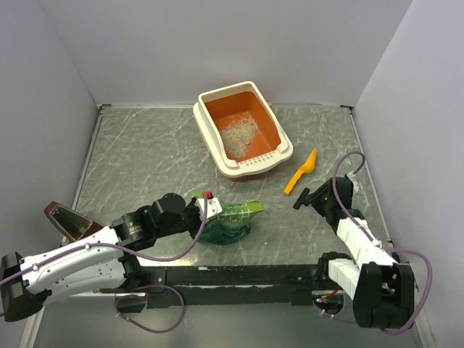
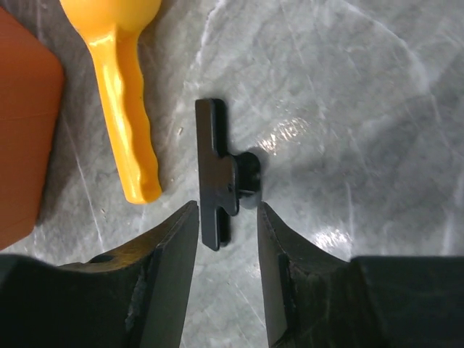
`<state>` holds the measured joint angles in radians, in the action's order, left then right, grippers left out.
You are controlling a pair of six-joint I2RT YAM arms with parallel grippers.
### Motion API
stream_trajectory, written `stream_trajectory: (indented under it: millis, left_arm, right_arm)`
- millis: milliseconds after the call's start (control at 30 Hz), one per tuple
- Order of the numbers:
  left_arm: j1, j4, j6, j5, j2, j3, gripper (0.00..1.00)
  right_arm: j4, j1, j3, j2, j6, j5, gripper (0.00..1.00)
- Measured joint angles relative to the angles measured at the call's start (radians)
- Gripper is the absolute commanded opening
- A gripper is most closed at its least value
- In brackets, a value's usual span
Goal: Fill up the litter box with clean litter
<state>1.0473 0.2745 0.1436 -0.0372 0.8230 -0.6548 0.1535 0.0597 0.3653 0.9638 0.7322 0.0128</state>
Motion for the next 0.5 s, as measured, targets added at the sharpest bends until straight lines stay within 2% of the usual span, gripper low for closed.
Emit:
stream_trajectory:
  millis: [500]
  left_arm:
    - [0.000,0.000,-0.003,-0.003,0.001,0.000,0.01]
  right_arm:
    - [-0.089,0.000,-0.014,0.111,0.000,0.019,0.40]
